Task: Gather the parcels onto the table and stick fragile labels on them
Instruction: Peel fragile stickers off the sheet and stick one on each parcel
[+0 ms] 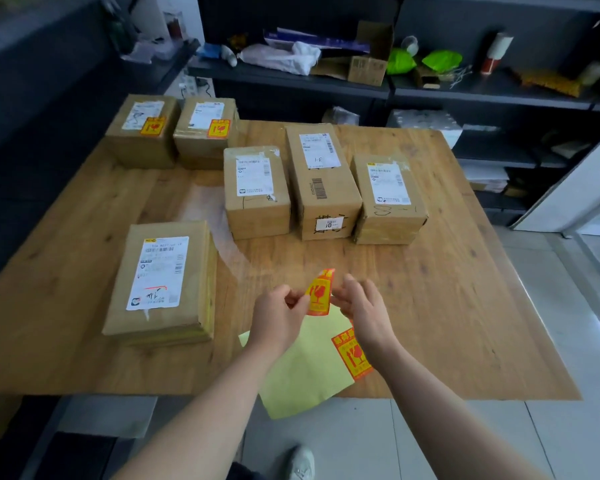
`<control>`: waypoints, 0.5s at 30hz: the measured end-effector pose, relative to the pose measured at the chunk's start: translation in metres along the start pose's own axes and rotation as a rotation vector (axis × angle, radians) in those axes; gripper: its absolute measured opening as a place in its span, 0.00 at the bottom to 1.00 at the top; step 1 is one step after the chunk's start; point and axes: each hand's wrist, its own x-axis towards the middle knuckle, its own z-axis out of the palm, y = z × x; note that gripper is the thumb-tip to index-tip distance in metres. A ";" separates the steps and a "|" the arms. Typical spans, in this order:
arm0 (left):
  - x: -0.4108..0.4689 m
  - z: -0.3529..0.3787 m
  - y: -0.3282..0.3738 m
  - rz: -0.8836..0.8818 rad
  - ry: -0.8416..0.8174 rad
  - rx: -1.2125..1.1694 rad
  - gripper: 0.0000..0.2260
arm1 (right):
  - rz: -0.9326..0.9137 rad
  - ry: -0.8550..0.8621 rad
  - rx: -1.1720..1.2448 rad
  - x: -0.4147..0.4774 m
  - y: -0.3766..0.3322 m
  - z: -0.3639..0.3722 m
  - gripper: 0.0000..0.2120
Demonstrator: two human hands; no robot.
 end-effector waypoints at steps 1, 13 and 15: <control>0.000 -0.008 -0.001 -0.033 0.031 -0.043 0.06 | -0.029 0.011 -0.110 0.000 -0.002 0.005 0.12; -0.010 -0.117 -0.034 -0.122 0.164 -0.270 0.04 | -0.108 -0.124 -0.195 -0.030 -0.045 0.100 0.08; -0.012 -0.140 -0.042 -0.082 0.212 -0.209 0.03 | -0.097 -0.167 -0.198 -0.036 -0.048 0.120 0.08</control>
